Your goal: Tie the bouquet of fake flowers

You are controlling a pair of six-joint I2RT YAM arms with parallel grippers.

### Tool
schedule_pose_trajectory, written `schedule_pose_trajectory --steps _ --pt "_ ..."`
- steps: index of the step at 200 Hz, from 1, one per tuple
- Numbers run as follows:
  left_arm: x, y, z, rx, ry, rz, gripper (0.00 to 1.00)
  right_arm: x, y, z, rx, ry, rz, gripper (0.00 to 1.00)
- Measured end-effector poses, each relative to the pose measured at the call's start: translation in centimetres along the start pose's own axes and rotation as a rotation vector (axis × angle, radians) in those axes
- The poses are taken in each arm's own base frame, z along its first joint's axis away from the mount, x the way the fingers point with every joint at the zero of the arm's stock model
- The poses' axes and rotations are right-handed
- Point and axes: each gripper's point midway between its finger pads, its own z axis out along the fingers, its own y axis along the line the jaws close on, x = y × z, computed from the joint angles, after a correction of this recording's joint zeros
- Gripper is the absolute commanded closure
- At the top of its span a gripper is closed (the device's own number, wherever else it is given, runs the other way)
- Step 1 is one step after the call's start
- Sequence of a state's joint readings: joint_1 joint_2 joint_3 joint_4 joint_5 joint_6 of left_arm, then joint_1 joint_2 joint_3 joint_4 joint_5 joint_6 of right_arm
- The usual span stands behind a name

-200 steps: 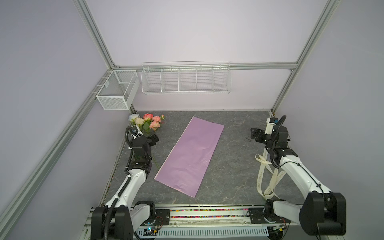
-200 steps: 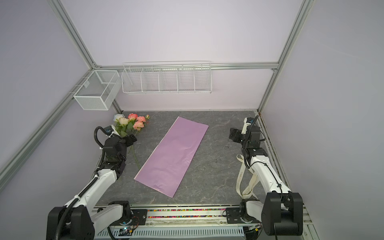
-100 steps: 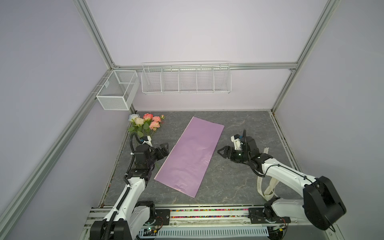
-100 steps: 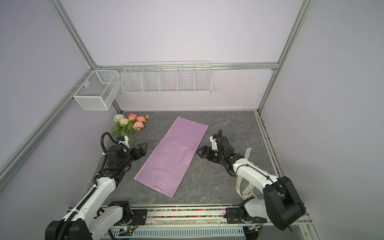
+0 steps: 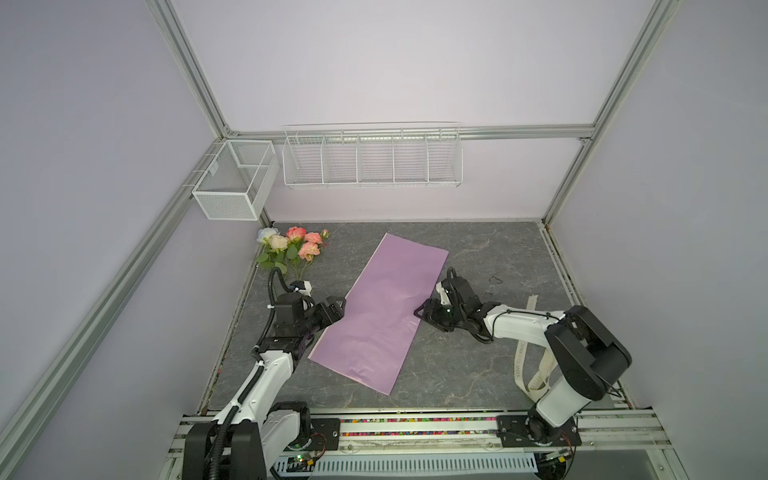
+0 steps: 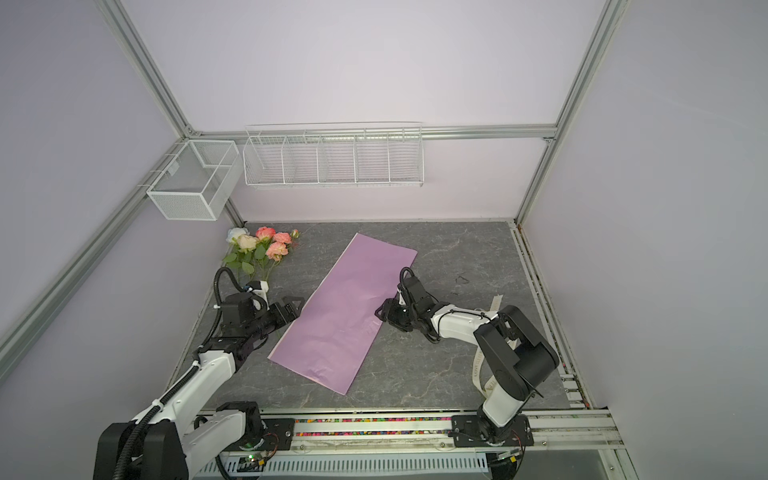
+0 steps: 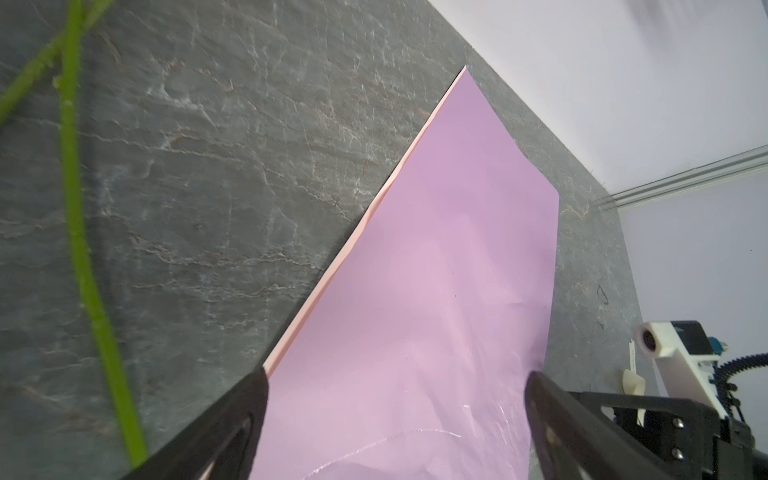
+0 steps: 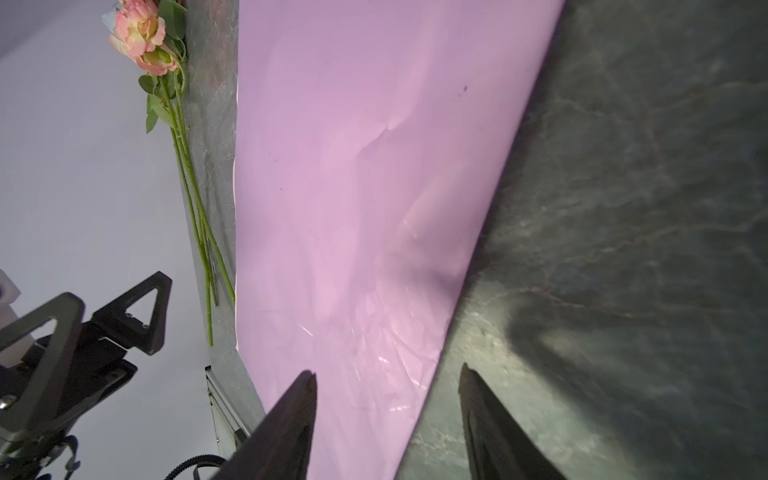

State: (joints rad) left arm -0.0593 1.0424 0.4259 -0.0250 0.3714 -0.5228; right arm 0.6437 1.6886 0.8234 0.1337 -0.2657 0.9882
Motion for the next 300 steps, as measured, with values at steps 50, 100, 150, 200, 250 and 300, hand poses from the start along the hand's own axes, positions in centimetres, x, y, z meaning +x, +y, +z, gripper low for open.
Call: schedule_pose_trajectory --steps 50,100,150,200,250,300 --pt "1.6 0.2 0.8 0.018 0.074 -0.019 0.04 -1.4 0.3 1.8 0.018 -0.013 0.042 0.43" --pt "2.7 0.2 1.3 0.027 0.111 -0.019 0.04 -1.9 -0.6 2.1 0.042 -0.031 0.084 0.42" --pt "3.8 0.3 2.1 0.023 0.154 -0.017 0.06 -2.4 -1.3 1.8 0.043 -0.066 0.095 0.4" --pt "5.1 0.4 2.9 0.02 0.193 -0.022 0.06 -3.6 -1.8 1.4 -0.026 -0.116 0.139 0.42" --pt "5.5 0.0 3.1 0.03 0.203 -0.011 0.07 -4.3 -0.2 3.6 -0.164 -0.111 0.115 0.56" --pt "5.3 -0.3 3.0 0.036 0.191 -0.003 0.08 -5.4 -0.1 5.1 -0.259 -0.101 0.11 0.81"
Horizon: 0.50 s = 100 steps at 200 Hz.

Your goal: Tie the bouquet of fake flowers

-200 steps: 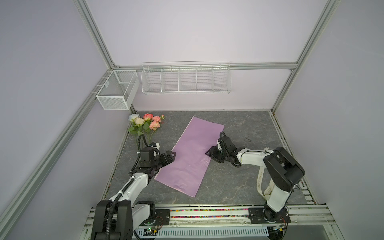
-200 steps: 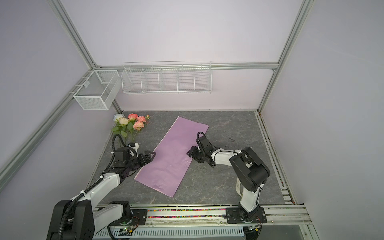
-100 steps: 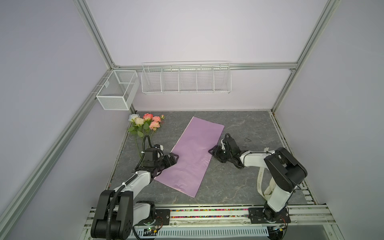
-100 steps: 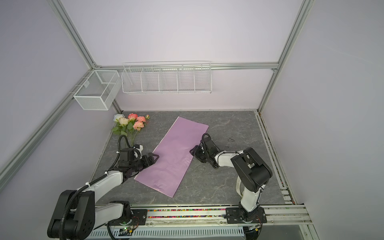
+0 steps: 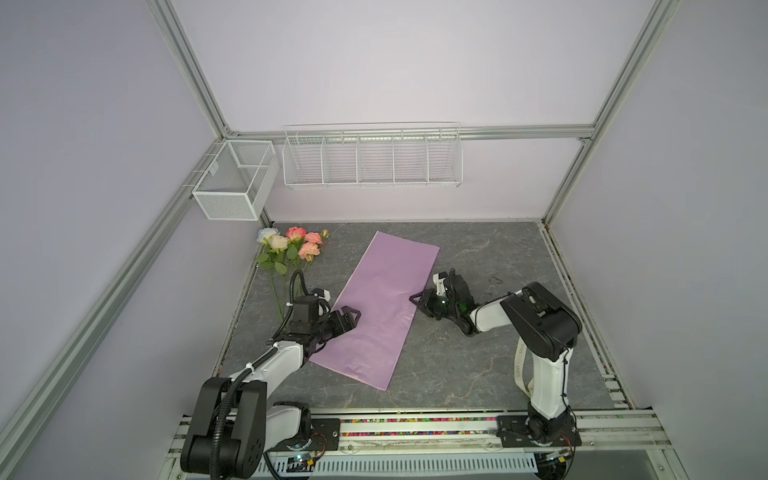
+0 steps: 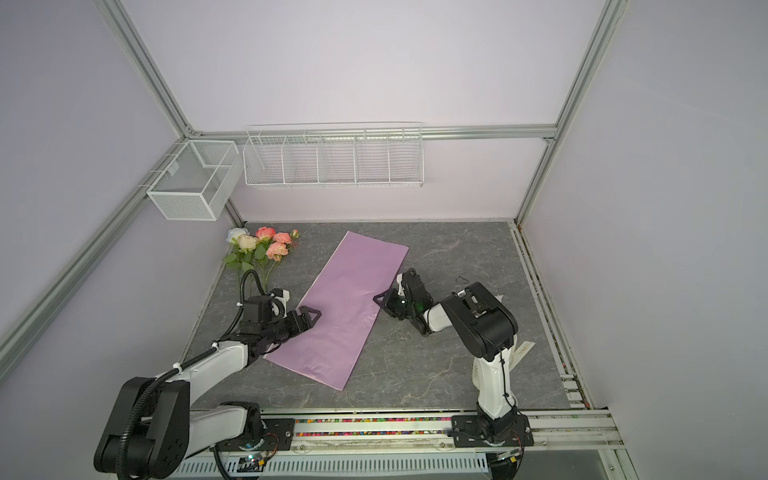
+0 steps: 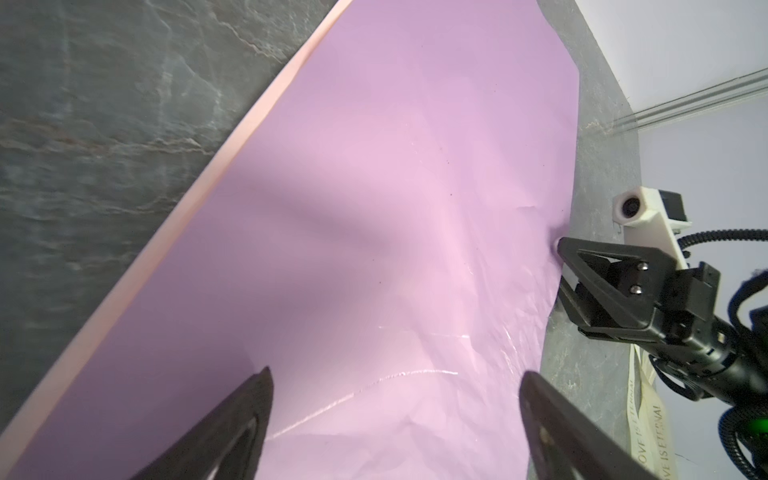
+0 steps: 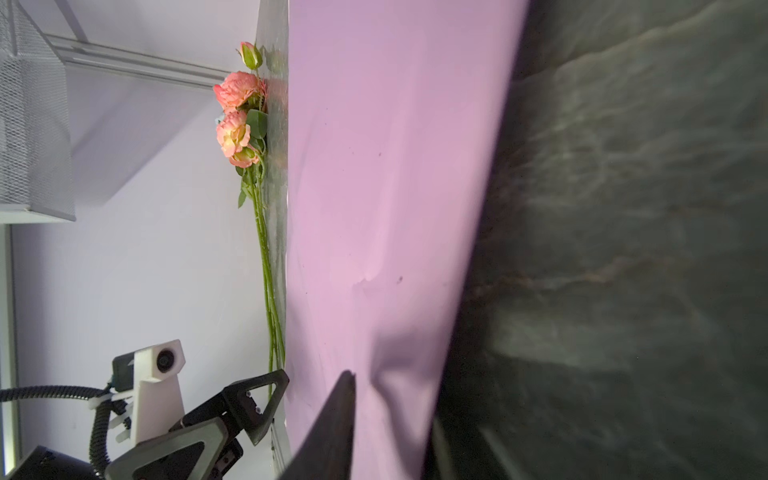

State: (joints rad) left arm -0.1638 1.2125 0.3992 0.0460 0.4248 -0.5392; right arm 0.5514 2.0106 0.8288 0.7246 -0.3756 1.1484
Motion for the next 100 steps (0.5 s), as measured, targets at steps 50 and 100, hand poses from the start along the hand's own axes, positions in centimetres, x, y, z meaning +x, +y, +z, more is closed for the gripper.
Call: schedule_pose_trajectory --steps 50,100 --pt "-1.5 -1.5 -2.2 0.02 -0.091 0.037 0.06 -1.3 0.4 -0.9 0.037 0.048 -0.087 0.93" --pt "-1.4 -0.9 -3.3 -0.035 -0.102 0.03 0.06 -2.8 2.7 -5.1 0.078 0.141 -0.288 0.93"
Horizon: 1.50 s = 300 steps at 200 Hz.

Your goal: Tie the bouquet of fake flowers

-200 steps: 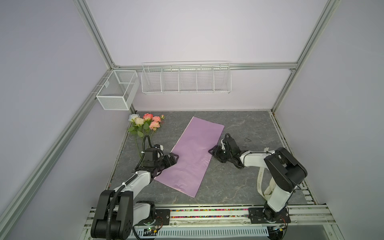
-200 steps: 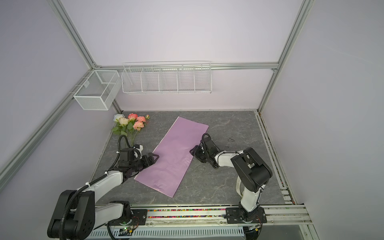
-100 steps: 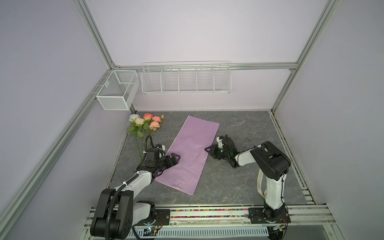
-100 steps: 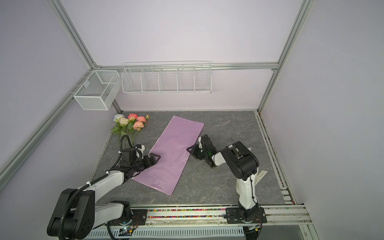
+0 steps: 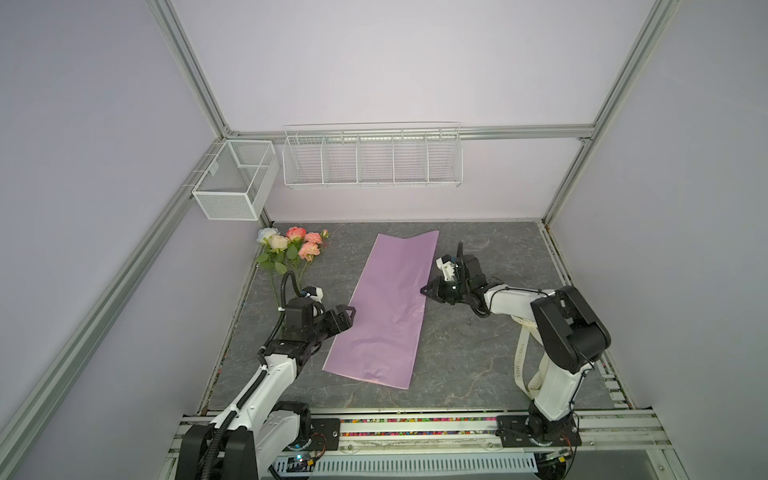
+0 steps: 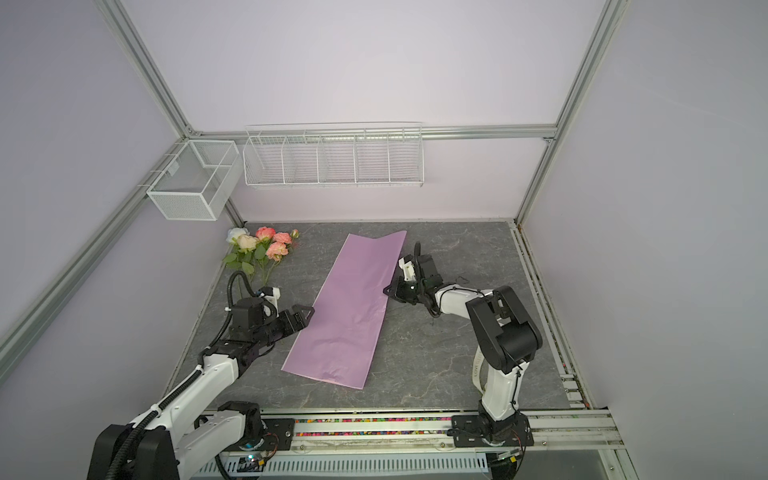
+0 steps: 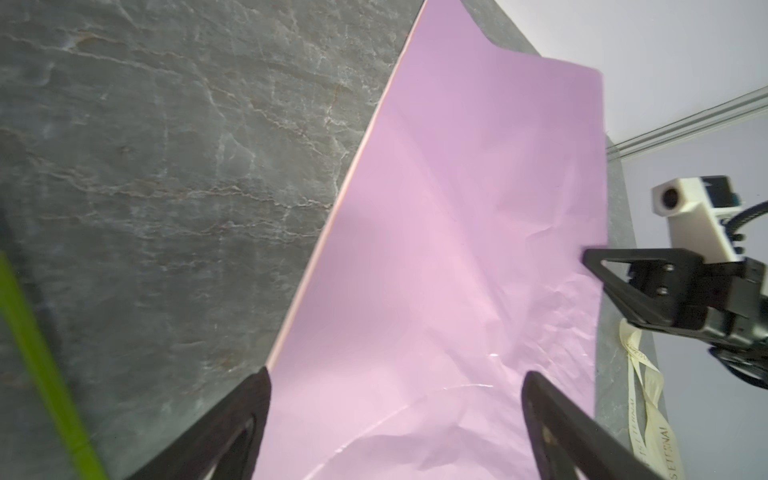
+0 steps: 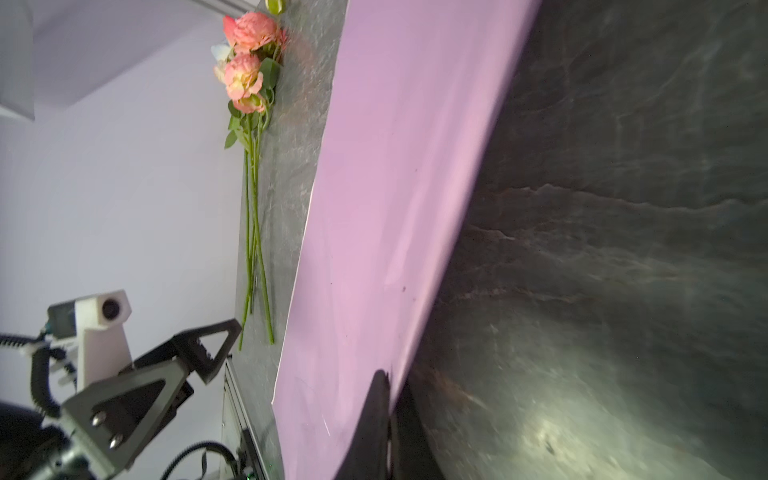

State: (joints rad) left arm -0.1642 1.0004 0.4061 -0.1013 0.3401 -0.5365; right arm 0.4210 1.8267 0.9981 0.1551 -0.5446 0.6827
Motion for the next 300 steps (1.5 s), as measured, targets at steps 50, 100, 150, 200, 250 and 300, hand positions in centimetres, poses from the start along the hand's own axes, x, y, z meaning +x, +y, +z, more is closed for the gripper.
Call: schedule_pose_trajectory --steps 50,100,150,200,250,300 --pt "0.3 0.0 0.0 -0.005 0.024 -0.009 0.07 -1.4 -5.2 -3.4 0.178 0.163 -0.12 0.93" --pt "1.2 -1.0 0.4 0.052 0.079 -0.035 0.11 -4.2 -5.2 -1.9 0.223 0.254 -0.288 0.91" --pt "2.2 -2.0 0.5 0.111 0.106 -0.066 0.15 -6.9 -4.7 0.7 0.206 0.265 -0.336 0.89" --pt "4.4 -3.7 0.7 0.147 0.179 -0.071 0.18 -5.5 -5.9 -0.1 0.241 0.255 -0.177 0.48" --pt "8.6 -7.4 0.9 0.191 0.283 -0.05 0.21 -2.4 -4.4 -9.0 0.375 0.133 -0.148 0.43" --pt "12.2 -8.9 0.8 0.186 0.369 -0.075 0.28 5.6 -4.1 -13.4 0.348 0.067 -0.058 0.49"
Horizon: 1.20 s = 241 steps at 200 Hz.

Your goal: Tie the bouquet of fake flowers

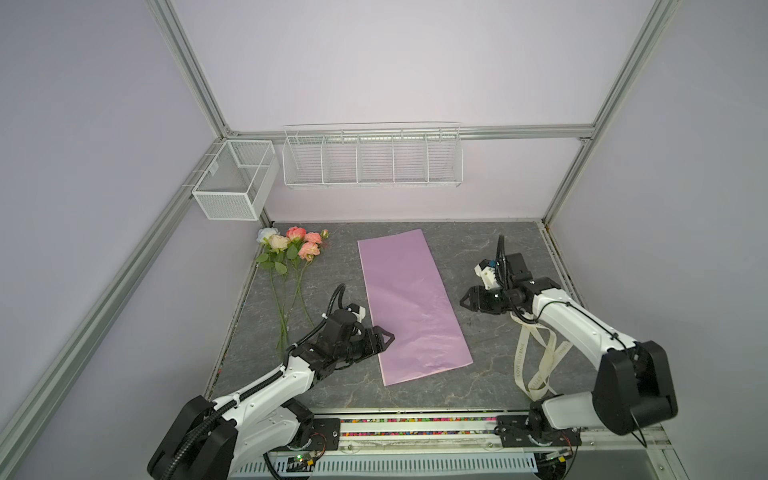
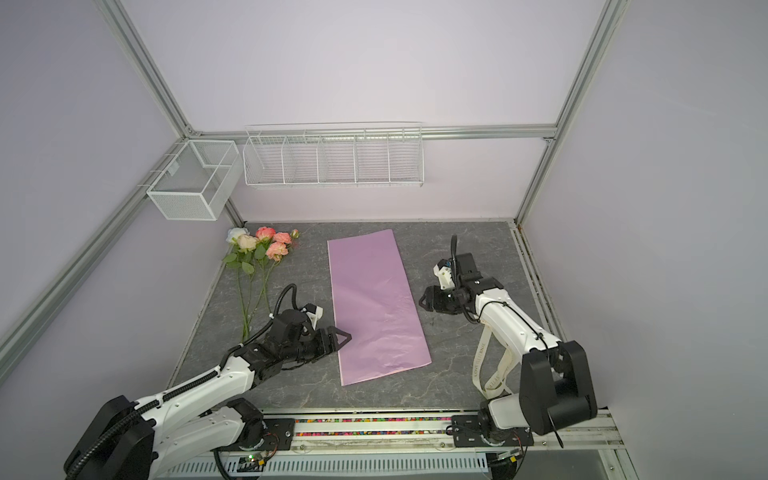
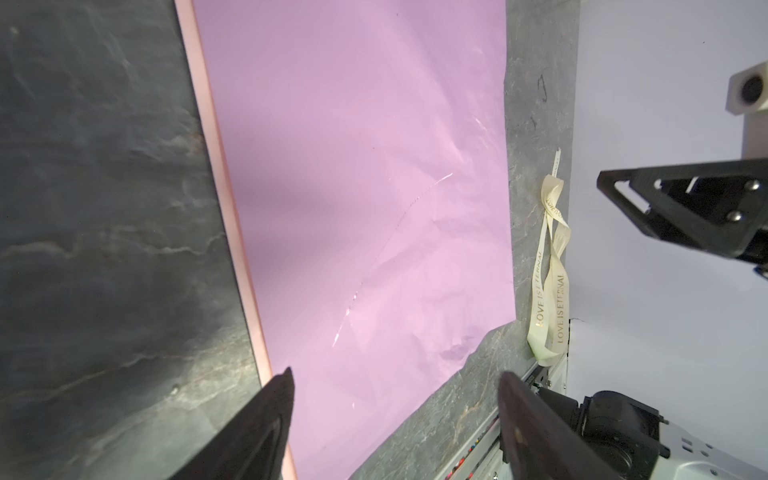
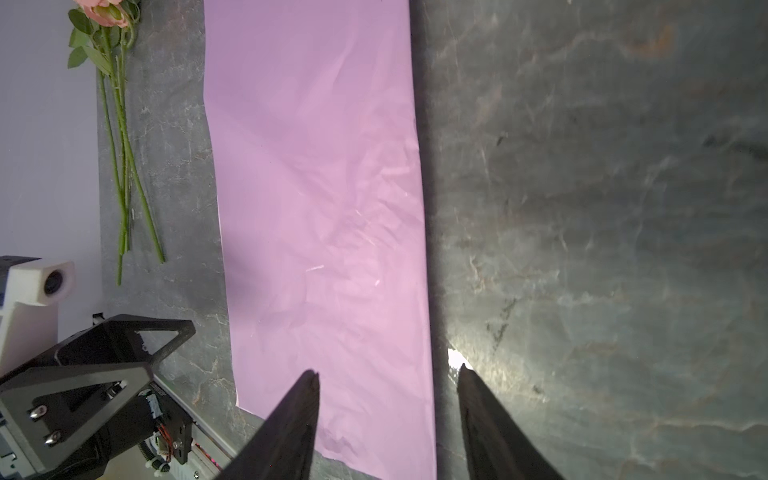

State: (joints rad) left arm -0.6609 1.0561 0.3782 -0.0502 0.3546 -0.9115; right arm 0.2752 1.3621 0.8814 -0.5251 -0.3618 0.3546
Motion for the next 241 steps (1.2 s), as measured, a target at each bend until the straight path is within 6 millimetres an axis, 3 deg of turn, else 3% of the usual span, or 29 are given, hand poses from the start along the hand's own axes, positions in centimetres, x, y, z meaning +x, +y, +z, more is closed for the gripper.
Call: schedule_pose_trajectory --steps 23,46,127,241 --pt "1.0 0.9 0.6 -0.032 0.029 -0.032 0.3 4.0 -1.1 1.0 -0.013 0.062 0.071 0.6" --pt "1.3 1.8 1.1 -0.057 0.039 -0.058 0.31 5.5 -1.3 1.8 -0.032 0.092 0.111 0.61" --pt "1.4 2.7 2.5 -0.081 0.054 -0.084 0.36 6.1 -0.7 3.6 -0.081 0.131 0.132 0.65" --pt "0.9 2.4 3.0 -0.065 0.044 -0.086 0.35 7.4 -2.1 6.0 -0.021 0.2 0.145 0.74"
